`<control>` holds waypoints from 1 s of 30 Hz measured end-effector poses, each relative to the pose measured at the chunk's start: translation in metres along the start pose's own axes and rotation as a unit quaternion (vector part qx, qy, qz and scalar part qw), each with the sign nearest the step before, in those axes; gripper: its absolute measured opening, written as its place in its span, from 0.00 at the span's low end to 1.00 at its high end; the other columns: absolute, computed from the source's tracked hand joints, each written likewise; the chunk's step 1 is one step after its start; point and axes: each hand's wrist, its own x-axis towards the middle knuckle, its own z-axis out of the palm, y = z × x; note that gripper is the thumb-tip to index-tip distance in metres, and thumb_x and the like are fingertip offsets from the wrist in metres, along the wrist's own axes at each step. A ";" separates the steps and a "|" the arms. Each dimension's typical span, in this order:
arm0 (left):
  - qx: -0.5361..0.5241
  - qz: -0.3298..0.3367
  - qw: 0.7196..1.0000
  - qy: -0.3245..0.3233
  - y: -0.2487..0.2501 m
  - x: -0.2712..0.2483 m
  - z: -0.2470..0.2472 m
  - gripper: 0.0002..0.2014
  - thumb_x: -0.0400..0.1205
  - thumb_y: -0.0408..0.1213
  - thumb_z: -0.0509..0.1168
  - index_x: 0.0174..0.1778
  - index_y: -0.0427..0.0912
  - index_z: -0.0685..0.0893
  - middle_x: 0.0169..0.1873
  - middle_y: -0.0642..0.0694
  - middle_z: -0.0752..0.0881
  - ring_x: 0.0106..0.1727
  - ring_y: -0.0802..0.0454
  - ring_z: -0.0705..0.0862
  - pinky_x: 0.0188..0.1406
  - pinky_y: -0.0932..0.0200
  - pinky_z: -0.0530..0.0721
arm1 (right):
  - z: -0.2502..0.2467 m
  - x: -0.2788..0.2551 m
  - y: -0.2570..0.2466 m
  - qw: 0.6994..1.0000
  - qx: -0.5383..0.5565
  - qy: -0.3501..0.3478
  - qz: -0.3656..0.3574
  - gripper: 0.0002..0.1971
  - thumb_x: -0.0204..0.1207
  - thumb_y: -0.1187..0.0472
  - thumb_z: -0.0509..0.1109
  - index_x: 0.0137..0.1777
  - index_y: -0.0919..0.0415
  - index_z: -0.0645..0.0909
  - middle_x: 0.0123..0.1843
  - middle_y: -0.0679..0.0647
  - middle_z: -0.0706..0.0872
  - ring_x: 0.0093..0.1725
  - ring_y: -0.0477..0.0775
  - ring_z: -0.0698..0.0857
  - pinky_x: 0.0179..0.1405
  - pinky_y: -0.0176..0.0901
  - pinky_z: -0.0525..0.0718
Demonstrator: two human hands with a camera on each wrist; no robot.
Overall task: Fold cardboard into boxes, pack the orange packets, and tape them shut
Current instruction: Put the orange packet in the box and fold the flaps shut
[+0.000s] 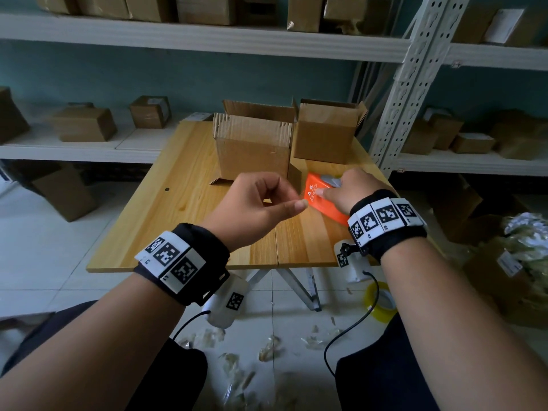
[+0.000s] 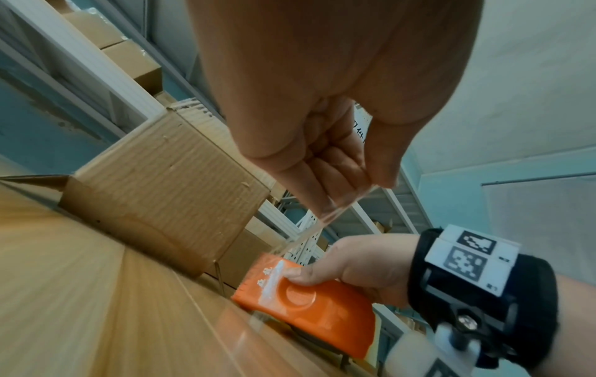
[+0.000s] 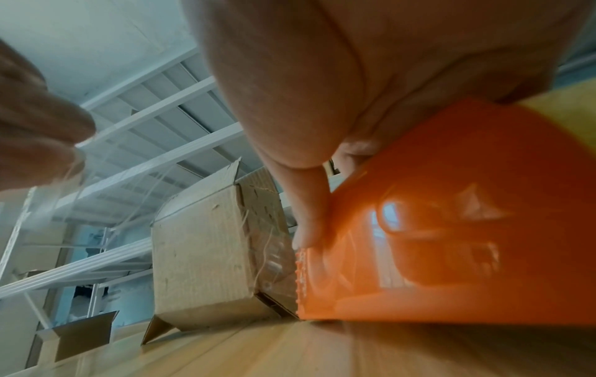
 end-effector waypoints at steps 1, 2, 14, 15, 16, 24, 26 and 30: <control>0.005 0.001 1.000 0.002 0.001 0.001 0.003 0.08 0.82 0.39 0.79 0.41 0.48 0.87 0.35 0.56 0.89 0.39 0.58 0.87 0.42 0.65 0.86 | 0.000 -0.001 -0.001 1.000 -0.002 0.001 0.001 0.25 0.80 0.34 0.72 0.54 0.58 0.80 0.41 0.56 0.85 0.40 0.59 0.86 0.47 0.51 0.84; 0.008 0.002 1.000 0.004 0.001 0.002 0.004 0.08 0.82 0.39 0.79 0.41 0.48 0.87 0.35 0.55 0.89 0.39 0.57 0.88 0.42 0.64 0.86 | 0.000 -0.002 -0.002 1.000 -0.003 0.003 0.004 0.25 0.80 0.34 0.72 0.53 0.57 0.79 0.41 0.56 0.84 0.40 0.59 0.85 0.46 0.51 0.83; -0.159 0.073 0.985 -0.007 0.030 -0.006 0.001 0.05 0.82 0.33 0.75 0.44 0.37 0.85 0.36 0.53 0.90 0.40 0.55 0.91 0.47 0.58 0.92 | -0.006 -0.001 -0.005 1.000 0.004 0.015 0.025 0.28 0.80 0.32 0.71 0.61 0.58 0.79 0.45 0.57 0.82 0.49 0.65 0.85 0.53 0.56 0.85; -0.163 0.091 0.982 0.008 0.033 -0.008 -0.001 0.05 0.81 0.32 0.75 0.44 0.38 0.85 0.36 0.53 0.90 0.40 0.56 0.90 0.46 0.60 0.91 | -0.008 0.000 -0.005 0.999 0.018 0.015 0.028 0.29 0.80 0.32 0.72 0.61 0.59 0.79 0.46 0.58 0.83 0.49 0.65 0.86 0.51 0.55 0.85; -0.164 0.098 0.981 0.021 0.033 -0.010 -0.004 0.04 0.81 0.33 0.75 0.44 0.38 0.86 0.37 0.53 0.90 0.41 0.56 0.89 0.46 0.60 0.90 | -0.009 0.001 -0.003 0.999 0.033 0.015 0.028 0.31 0.78 0.31 0.73 0.61 0.60 0.79 0.47 0.58 0.84 0.48 0.65 0.86 0.47 0.54 0.84; -0.319 -0.034 0.946 0.044 0.003 -0.009 -0.036 0.06 0.86 0.35 0.69 0.44 0.40 0.83 0.36 0.46 0.84 0.40 0.52 0.85 0.58 0.48 0.92 | -0.009 -0.006 -0.007 1.000 0.010 0.025 -0.005 0.44 0.73 0.24 0.72 0.80 0.55 0.78 0.76 0.66 0.81 0.73 0.71 0.81 0.67 0.60 0.83; -0.364 -0.040 0.930 0.035 0.002 -0.009 -0.040 0.08 0.88 0.35 0.66 0.43 0.40 0.81 0.34 0.47 0.83 0.38 0.55 0.84 0.57 0.49 0.93 | -0.017 -0.011 -0.012 0.993 0.079 0.074 -0.047 0.43 0.75 0.25 0.71 0.82 0.53 0.76 0.80 0.61 0.79 0.80 0.67 0.76 0.74 0.61 0.79; -0.426 -0.046 0.903 0.021 -0.001 -0.006 -0.046 0.08 0.89 0.36 0.63 0.44 0.40 0.79 0.36 0.47 0.79 0.37 0.55 0.81 0.55 0.48 0.92 | -0.035 -0.042 -0.035 0.931 0.322 -0.006 -0.171 0.29 0.80 0.26 0.64 0.62 0.47 0.90 0.57 0.46 0.94 0.60 0.49 0.91 0.58 0.41 0.81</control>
